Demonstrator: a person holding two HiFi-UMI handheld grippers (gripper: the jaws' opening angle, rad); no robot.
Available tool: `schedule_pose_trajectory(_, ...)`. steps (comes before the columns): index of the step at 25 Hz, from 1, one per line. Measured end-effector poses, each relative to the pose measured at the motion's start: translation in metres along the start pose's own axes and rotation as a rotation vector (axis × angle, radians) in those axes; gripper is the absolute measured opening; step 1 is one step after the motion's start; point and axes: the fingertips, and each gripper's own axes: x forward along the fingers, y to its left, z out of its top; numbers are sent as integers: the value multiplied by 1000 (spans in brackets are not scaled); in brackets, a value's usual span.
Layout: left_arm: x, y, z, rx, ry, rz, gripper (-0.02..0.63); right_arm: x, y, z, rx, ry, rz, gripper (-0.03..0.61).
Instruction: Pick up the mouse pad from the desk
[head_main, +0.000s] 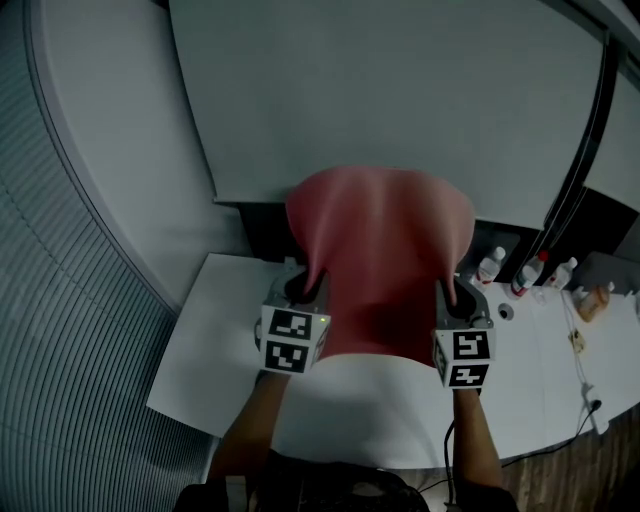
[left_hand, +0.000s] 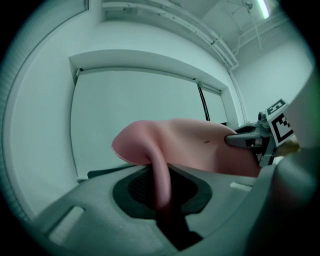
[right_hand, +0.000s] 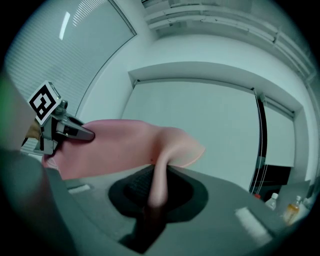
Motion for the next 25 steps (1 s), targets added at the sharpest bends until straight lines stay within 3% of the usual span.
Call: schedule_pose_trajectory(25,-7,4,88,66,-206,25,58,-9,-30,70,-36,-166,-125,58)
